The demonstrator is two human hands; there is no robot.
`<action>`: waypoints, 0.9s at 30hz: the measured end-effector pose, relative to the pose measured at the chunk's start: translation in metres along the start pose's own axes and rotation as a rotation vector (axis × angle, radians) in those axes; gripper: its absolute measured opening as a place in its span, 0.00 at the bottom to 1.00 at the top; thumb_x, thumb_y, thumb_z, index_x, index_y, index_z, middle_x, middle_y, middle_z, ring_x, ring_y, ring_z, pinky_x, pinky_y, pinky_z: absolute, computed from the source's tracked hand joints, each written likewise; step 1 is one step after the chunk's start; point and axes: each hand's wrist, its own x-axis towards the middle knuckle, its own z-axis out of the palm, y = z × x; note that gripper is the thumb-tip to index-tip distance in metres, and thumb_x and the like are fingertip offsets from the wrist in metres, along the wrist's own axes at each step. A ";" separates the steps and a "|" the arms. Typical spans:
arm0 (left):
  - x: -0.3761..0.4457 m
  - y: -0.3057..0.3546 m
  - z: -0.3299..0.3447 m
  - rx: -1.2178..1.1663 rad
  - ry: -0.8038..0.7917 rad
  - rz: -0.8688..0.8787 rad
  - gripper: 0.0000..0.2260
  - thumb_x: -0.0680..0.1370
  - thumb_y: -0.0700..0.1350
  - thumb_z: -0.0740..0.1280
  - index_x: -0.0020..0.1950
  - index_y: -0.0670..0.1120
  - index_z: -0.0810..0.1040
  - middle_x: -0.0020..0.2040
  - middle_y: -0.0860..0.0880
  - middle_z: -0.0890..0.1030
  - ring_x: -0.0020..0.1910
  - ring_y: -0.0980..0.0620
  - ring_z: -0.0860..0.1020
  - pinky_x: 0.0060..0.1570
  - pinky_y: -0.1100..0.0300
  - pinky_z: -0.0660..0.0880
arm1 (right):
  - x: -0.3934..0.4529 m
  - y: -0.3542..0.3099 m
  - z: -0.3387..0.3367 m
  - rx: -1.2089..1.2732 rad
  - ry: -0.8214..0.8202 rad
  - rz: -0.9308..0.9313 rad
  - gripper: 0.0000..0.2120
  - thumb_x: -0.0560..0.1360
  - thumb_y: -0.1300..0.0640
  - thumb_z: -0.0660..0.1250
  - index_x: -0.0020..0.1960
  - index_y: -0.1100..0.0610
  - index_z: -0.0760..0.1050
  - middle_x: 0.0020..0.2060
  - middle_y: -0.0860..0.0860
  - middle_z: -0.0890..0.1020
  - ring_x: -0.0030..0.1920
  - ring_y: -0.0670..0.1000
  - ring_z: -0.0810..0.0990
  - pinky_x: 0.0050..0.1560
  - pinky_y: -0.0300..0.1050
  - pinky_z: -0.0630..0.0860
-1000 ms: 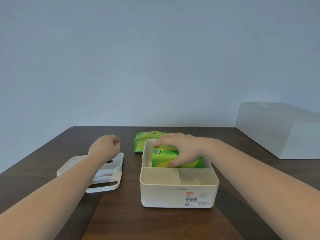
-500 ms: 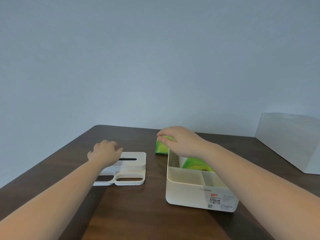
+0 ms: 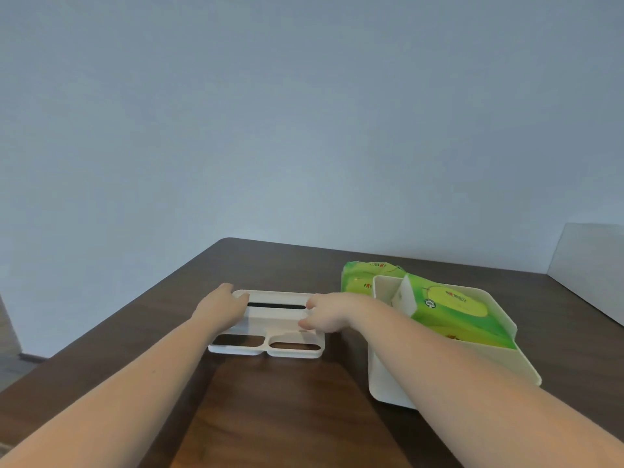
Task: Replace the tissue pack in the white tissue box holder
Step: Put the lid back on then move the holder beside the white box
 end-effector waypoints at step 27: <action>-0.092 0.161 0.005 -0.359 0.029 0.337 0.24 0.80 0.48 0.60 0.75 0.45 0.64 0.71 0.43 0.72 0.68 0.43 0.71 0.67 0.52 0.69 | -0.100 0.133 -0.067 0.563 0.675 0.312 0.12 0.75 0.58 0.63 0.57 0.62 0.74 0.47 0.58 0.77 0.48 0.61 0.80 0.43 0.46 0.72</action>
